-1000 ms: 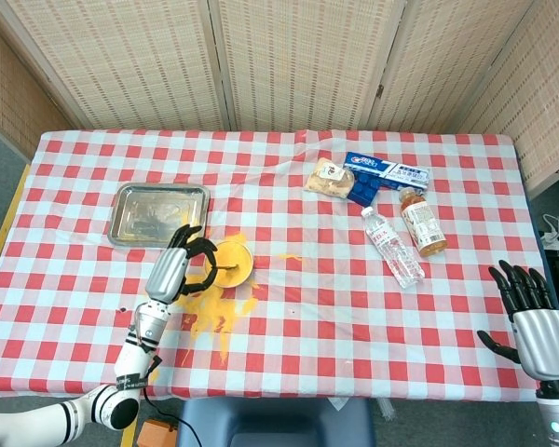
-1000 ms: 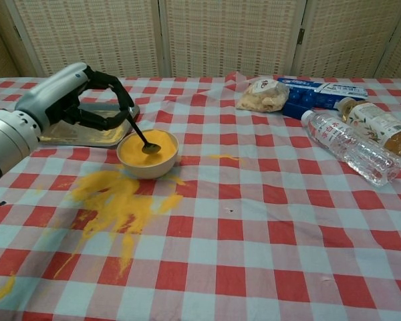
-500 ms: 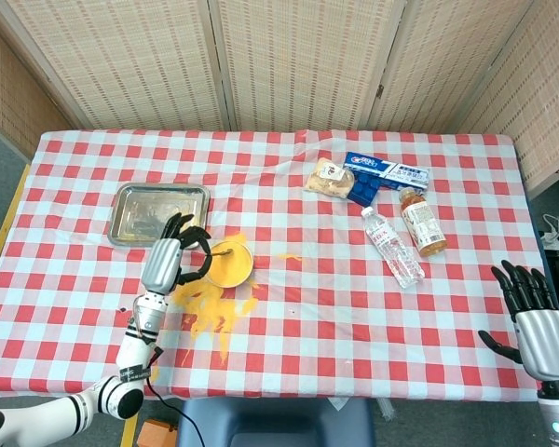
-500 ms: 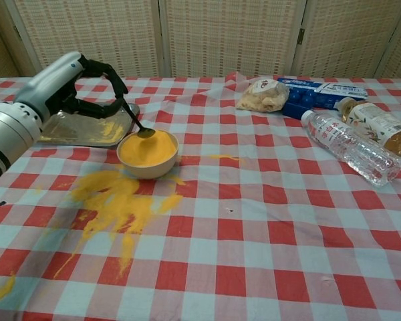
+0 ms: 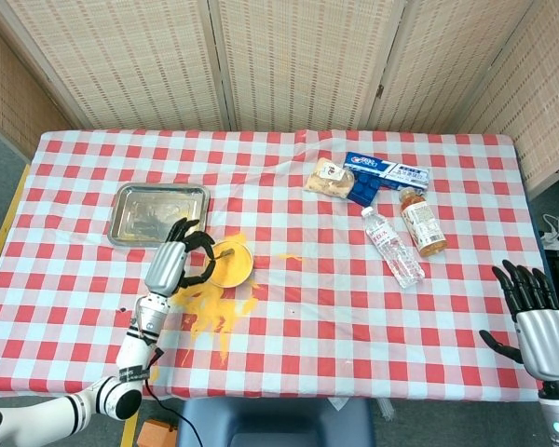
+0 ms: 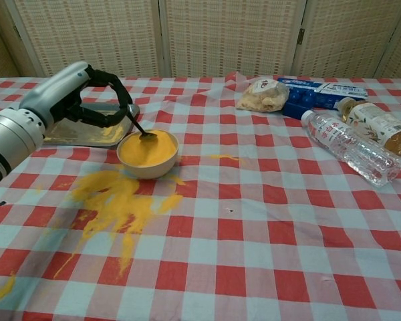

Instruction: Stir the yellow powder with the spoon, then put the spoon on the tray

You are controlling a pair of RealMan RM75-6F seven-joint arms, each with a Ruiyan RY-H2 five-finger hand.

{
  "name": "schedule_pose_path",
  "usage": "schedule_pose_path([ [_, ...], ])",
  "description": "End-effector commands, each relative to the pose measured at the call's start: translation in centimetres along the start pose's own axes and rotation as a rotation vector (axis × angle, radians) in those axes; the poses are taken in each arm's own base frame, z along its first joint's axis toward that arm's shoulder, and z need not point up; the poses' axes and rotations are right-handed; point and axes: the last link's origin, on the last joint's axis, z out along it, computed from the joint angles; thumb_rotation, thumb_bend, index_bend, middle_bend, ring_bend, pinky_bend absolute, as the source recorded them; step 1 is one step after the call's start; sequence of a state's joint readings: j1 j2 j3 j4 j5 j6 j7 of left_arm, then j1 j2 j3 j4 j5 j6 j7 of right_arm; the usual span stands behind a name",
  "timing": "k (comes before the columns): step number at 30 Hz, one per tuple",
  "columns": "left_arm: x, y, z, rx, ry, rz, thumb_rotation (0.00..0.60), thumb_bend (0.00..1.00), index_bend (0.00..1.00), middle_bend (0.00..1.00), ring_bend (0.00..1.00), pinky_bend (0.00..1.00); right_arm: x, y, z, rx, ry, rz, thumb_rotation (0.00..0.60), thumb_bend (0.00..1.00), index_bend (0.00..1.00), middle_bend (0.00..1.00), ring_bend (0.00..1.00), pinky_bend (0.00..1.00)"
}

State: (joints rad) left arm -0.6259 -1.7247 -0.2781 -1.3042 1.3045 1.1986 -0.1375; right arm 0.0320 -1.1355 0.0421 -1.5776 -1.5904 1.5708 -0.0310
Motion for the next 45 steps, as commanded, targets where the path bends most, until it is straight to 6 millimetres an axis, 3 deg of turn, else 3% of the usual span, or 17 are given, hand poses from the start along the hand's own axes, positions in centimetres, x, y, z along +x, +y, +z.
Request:
schedule_pose_path([
  [1,0.0,0.0,-0.2,0.008,-0.013,-0.008,0.6,0.72,0.81,0.38,0.1,0.05,0.0,0.0,0.0,0.001,0.001,0.0,0.6,0.06,0.0,0.0,0.0,0.0],
  [11,0.7,0.8,-1.4,0.022,-0.093,-0.079,0.6,0.72,0.82,0.38,0.1,0.05,-0.1,-0.2,-0.2,0.006,-0.008,-0.002,0.6,0.06,0.0,0.0,0.0,0.0],
  [24,0.6,2.2,-1.4,-0.042,-0.04,-0.139,0.6,0.73,0.82,0.38,0.1,0.05,-0.1,-0.2,-0.1,0.005,-0.01,-0.003,0.6,0.06,0.0,0.0,0.0,0.0],
  [45,0.4,0.6,-0.8,0.038,-0.107,-0.105,0.6,0.73,0.82,0.38,0.1,0.04,-0.2,-0.2,-0.1,0.001,-0.012,-0.007,0.6,0.06,0.0,0.0,0.0,0.0],
])
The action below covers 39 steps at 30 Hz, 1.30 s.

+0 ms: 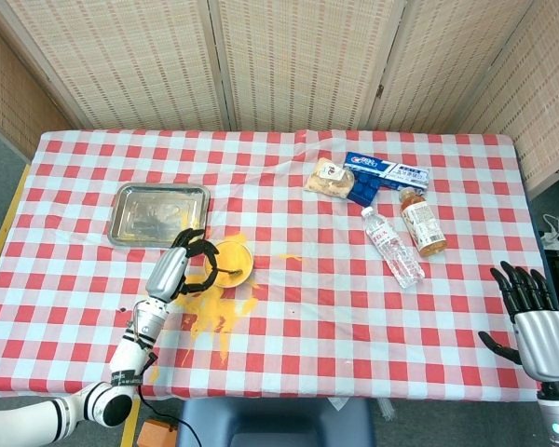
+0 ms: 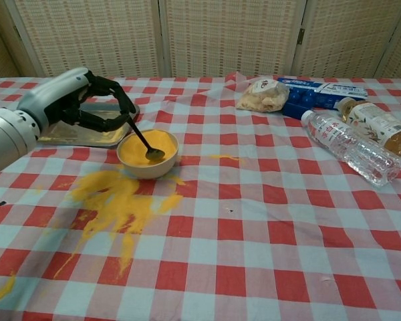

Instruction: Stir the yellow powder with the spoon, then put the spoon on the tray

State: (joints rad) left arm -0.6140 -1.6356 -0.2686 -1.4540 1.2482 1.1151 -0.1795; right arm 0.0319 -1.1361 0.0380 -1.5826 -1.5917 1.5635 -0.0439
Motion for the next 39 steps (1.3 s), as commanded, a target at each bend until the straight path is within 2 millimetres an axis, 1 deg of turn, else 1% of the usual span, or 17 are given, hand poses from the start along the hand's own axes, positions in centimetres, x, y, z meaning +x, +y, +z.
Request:
schedule_pose_path([
  [1,-0.1,-0.2,0.2,0.009,-0.004,0.008,0.6,0.73,0.82,0.38,0.1,0.04,0.0,0.0,0.0,0.0,-0.001,0.0,0.6,0.06,0.0,0.0,0.0,0.0],
  [8,0.0,-1.4,1.4,0.053,0.009,0.038,0.6,0.74,0.82,0.38,0.1,0.05,0.0,0.0,0.0,-0.002,0.001,-0.001,0.6,0.06,0.0,0.0,0.0,0.0],
  [17,0.6,-1.9,2.3,0.04,0.082,0.067,0.6,0.74,0.82,0.38,0.1,0.04,0.0,0.1,0.1,-0.007,0.002,-0.001,0.6,0.06,0.0,0.0,0.0,0.0],
  [21,0.6,-2.0,2.3,0.031,0.094,0.072,0.6,0.74,0.82,0.39,0.1,0.05,0.0,0.1,0.1,-0.008,-0.001,-0.002,0.6,0.06,0.0,0.0,0.0,0.0],
  [33,1.1,-1.3,2.0,-0.005,0.129,0.075,0.6,0.74,0.82,0.39,0.1,0.04,0.1,0.0,0.0,-0.005,0.004,0.0,0.6,0.06,0.0,0.0,0.0,0.0],
  [39,0.9,-1.0,1.4,-0.022,0.116,0.059,0.6,0.74,0.82,0.39,0.1,0.04,0.1,0.1,0.0,-0.005,0.004,0.0,0.6,0.06,0.0,0.0,0.0,0.0],
])
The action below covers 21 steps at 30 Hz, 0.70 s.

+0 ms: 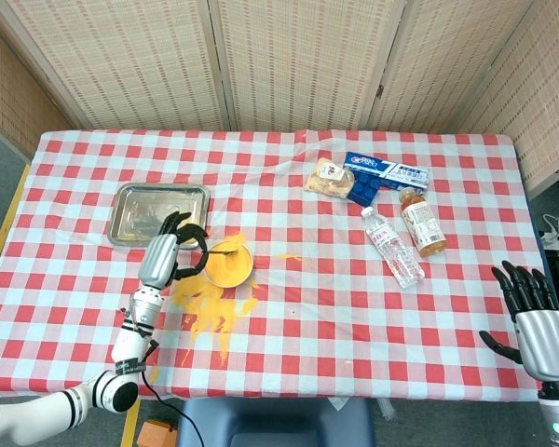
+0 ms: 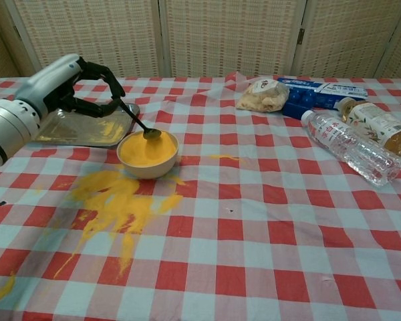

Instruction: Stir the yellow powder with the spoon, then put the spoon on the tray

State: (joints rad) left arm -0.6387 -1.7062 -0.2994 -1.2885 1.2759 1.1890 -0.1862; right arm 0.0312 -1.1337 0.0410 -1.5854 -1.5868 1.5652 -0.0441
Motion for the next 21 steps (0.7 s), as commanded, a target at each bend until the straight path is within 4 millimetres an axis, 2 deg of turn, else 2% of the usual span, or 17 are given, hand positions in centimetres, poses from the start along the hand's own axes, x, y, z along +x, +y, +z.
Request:
schedule_pose_path([
  [1,0.0,0.4,-0.5,-0.007,-0.02,-0.027,0.6,0.74,0.82,0.39,0.1,0.04,0.0,0.0,0.0,0.001,-0.001,0.0,0.6,0.06,0.0,0.0,0.0,0.0],
  [10,0.4,1.7,-1.9,-0.043,-0.055,-0.045,0.6,0.74,0.82,0.39,0.1,0.05,0.0,-0.2,-0.2,0.006,0.001,-0.001,0.6,0.06,0.0,0.0,0.0,0.0],
  [21,0.8,0.8,-1.8,-0.009,-0.055,-0.051,0.6,0.74,0.82,0.39,0.1,0.04,-0.1,-0.2,-0.2,0.007,-0.004,-0.004,0.6,0.06,0.0,0.0,0.0,0.0],
])
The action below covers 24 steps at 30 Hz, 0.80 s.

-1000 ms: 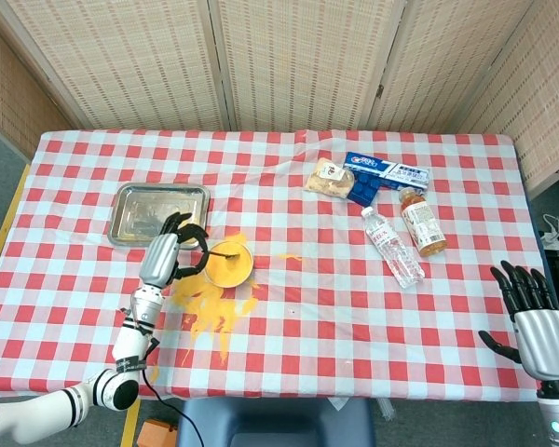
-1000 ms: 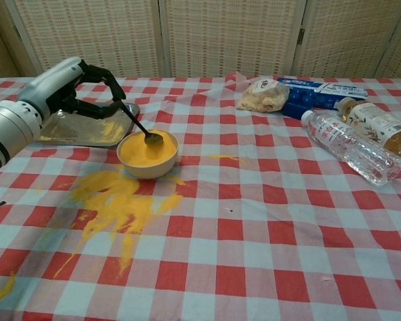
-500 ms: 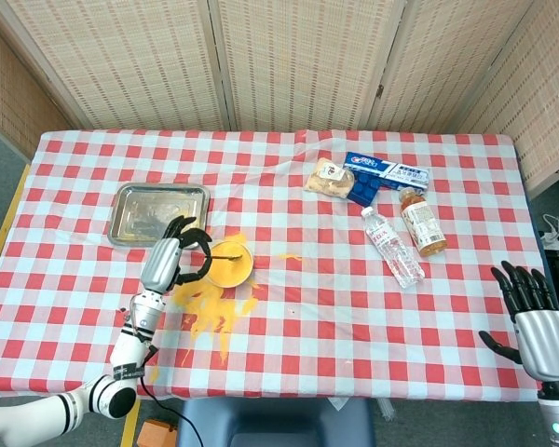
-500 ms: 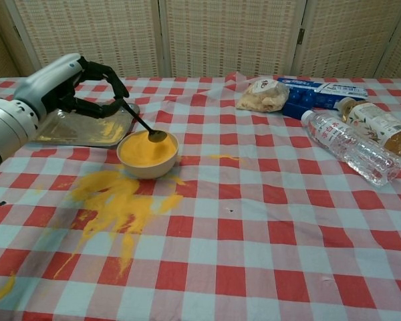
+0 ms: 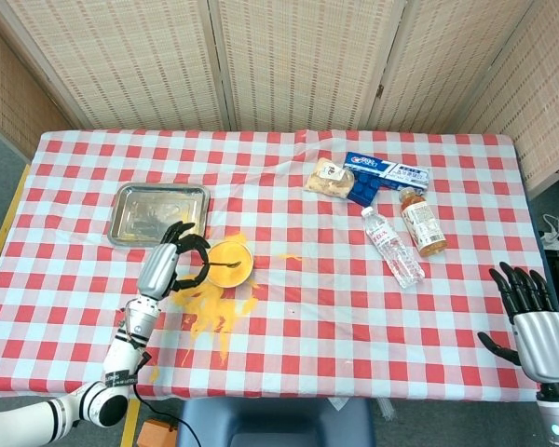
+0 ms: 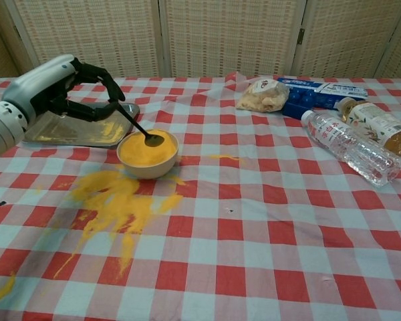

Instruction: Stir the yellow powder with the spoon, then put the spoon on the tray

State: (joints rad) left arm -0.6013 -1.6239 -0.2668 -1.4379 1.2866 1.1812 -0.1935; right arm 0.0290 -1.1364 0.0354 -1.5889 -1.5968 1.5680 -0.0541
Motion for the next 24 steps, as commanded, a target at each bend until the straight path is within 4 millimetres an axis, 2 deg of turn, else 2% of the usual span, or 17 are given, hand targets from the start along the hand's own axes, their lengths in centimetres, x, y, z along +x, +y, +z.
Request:
schedule_pose_path([
  [1,0.1,-0.1,0.1,0.003,0.004,0.0,0.6,0.74,0.82,0.39,0.1,0.04,0.0,0.0,0.0,-0.001,-0.001,-0.001,0.6,0.06,0.0,0.0,0.0,0.0],
  [7,1.4,-0.9,1.1,0.012,0.037,0.034,0.6,0.74,0.82,0.39,0.1,0.04,0.0,0.2,0.1,-0.01,0.002,-0.001,0.6,0.06,0.0,0.0,0.0,0.0],
  [13,3.9,-2.3,2.8,0.05,0.091,0.03,0.6,0.74,0.82,0.39,0.1,0.04,0.0,0.4,0.4,-0.027,0.005,-0.006,0.6,0.06,0.0,0.0,0.0,0.0],
  [18,5.5,-4.6,3.9,0.104,0.131,0.003,0.6,0.74,0.82,0.39,0.1,0.05,-0.4,0.5,0.7,-0.038,-0.002,-0.02,0.6,0.06,0.0,0.0,0.0,0.0],
  [24,5.8,-8.1,5.5,0.178,0.157,-0.004,0.6,0.74,0.82,0.4,0.11,0.04,-0.8,0.3,0.8,-0.048,-0.009,-0.036,0.6,0.06,0.0,0.0,0.0,0.0],
])
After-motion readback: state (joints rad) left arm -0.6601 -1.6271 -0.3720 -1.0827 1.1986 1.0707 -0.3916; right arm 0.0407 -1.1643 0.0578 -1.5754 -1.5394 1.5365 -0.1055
